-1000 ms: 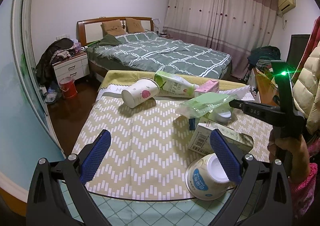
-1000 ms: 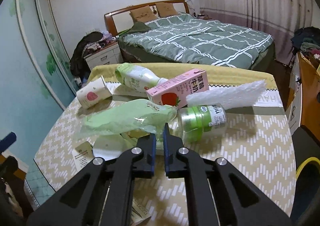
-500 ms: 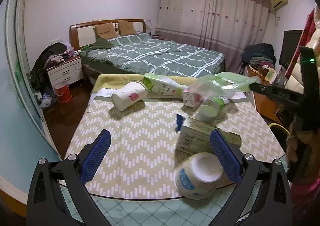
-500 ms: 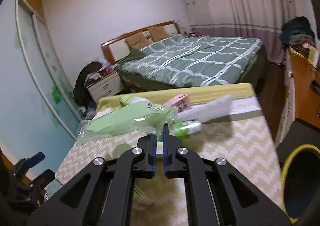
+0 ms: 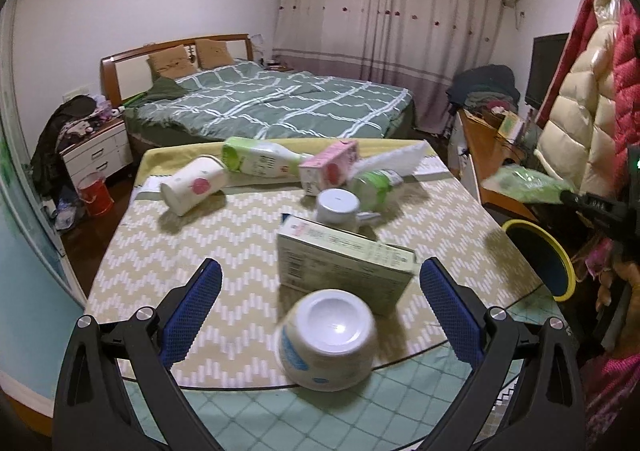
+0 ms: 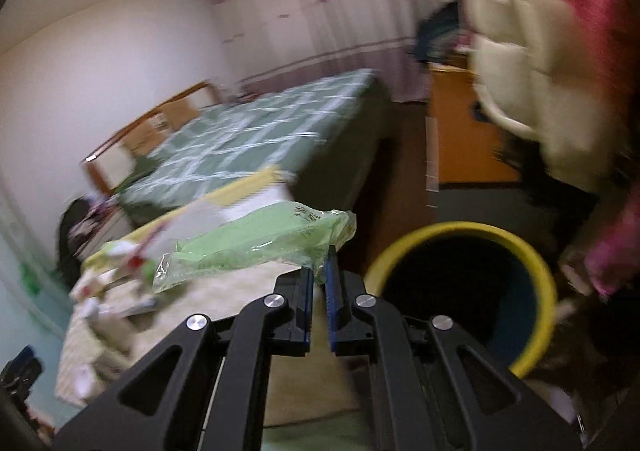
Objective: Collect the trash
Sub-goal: 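Carry the green bag over the yellow-rimmed bin and open the right tool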
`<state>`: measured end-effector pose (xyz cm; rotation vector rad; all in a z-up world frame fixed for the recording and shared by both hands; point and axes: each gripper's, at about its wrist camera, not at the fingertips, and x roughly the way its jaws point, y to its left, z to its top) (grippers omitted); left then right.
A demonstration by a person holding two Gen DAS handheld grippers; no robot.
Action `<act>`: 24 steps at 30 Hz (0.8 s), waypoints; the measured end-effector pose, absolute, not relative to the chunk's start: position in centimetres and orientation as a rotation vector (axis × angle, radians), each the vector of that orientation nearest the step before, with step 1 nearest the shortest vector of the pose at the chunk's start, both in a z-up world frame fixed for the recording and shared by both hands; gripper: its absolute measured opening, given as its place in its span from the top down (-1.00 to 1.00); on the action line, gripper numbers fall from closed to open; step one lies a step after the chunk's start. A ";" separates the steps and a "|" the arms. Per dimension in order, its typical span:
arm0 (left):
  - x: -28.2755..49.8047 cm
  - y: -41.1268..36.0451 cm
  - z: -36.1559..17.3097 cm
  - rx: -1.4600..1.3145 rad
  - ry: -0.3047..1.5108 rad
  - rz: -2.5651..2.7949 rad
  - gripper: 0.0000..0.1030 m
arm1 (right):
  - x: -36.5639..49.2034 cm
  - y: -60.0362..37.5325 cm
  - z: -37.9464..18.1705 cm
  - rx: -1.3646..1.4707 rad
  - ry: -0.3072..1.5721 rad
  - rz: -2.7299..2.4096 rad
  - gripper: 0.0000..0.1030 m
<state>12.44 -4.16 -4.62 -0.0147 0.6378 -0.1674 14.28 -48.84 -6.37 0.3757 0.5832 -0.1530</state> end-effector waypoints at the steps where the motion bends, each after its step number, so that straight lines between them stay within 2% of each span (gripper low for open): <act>1: 12.4 -4.5 -4.7 -0.011 0.640 -0.174 -0.90 | 14.0 -49.9 -7.0 0.386 0.589 -0.179 0.89; 15: 13.5 -6.7 -6.4 0.010 0.702 -0.214 -0.90 | 14.0 -56.6 -14.4 0.473 0.749 -0.399 0.80; 17: 13.5 -6.7 -6.5 0.010 0.706 -0.214 -0.90 | 14.1 -56.6 -14.7 0.474 0.760 -0.403 0.69; 19: 13.7 -6.7 -6.8 0.010 0.712 -0.216 -0.90 | 14.2 -56.6 -14.9 0.469 0.769 -0.413 0.49; 24: 13.9 -6.7 -7.5 0.010 0.731 -0.221 -0.90 | 14.4 -56.4 -14.5 0.460 0.766 -0.422 0.38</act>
